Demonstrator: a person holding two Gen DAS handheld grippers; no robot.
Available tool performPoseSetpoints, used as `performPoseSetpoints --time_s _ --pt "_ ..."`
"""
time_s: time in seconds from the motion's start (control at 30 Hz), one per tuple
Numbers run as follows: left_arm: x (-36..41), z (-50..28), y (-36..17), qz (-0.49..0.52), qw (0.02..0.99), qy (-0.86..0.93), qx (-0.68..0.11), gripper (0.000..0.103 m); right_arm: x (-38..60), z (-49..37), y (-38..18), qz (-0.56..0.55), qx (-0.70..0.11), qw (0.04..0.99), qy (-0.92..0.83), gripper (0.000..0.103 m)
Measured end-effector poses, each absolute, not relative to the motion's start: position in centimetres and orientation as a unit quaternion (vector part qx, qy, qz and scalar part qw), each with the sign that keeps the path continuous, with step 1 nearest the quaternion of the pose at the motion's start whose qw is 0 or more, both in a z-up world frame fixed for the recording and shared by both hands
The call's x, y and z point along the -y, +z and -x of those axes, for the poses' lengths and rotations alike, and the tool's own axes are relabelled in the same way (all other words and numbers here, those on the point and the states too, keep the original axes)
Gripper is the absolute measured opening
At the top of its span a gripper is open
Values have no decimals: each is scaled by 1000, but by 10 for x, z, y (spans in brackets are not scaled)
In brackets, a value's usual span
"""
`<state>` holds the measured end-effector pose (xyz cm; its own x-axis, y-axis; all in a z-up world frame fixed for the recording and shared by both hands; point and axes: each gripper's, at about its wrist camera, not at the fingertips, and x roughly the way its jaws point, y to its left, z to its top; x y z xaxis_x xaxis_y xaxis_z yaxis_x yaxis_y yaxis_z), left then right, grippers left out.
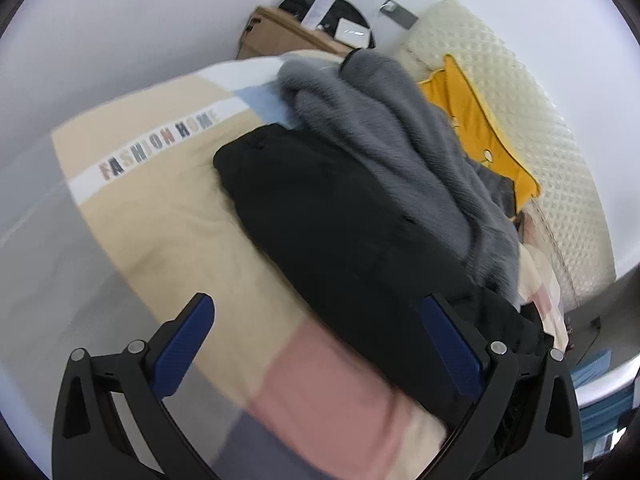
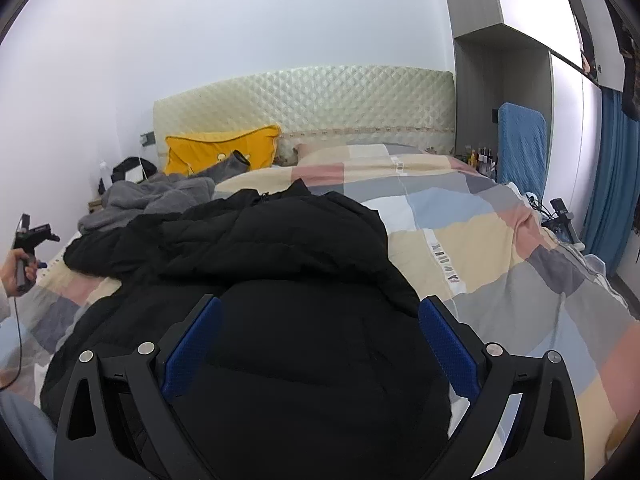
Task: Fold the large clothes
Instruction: 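Reach the left tool to the other sleeve cuff and grasp it, then lift the sleeve with the left tool and fold it across the jacket body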
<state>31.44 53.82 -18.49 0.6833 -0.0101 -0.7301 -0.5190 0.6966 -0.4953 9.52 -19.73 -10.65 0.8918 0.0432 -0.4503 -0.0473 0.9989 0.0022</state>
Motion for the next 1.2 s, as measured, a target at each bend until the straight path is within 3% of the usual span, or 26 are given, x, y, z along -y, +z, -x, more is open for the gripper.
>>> performPoseSetpoints --time_s 0.27,0.47,0.63,0.7,0.8,0.9,1.2 --pt "-578 -363 -253 428 822 140 -349 102 182 -121 -116 -6 -251 968 13 99" --pt "-594 -391 -262 425 833 154 -320 101 176 -135 -125 6 -267 964 3 99" --pt "-590 -405 -255 405 841 157 -321 64 172 -143 -128 1 -277 961 11 99" --pt "-586 -404 -249 401 844 151 -323 33 171 -142 -127 0 -278 960 16 99" --pt "-578 -399 -227 390 848 155 -324 10 170 -138 -125 4 -276 961 25 99" --pt "-572 -391 -201 375 854 168 -319 5 170 -131 -121 6 -273 961 31 99" --pt "-537 -357 -87 319 879 199 -293 3 177 -108 -106 2 -251 966 60 99"
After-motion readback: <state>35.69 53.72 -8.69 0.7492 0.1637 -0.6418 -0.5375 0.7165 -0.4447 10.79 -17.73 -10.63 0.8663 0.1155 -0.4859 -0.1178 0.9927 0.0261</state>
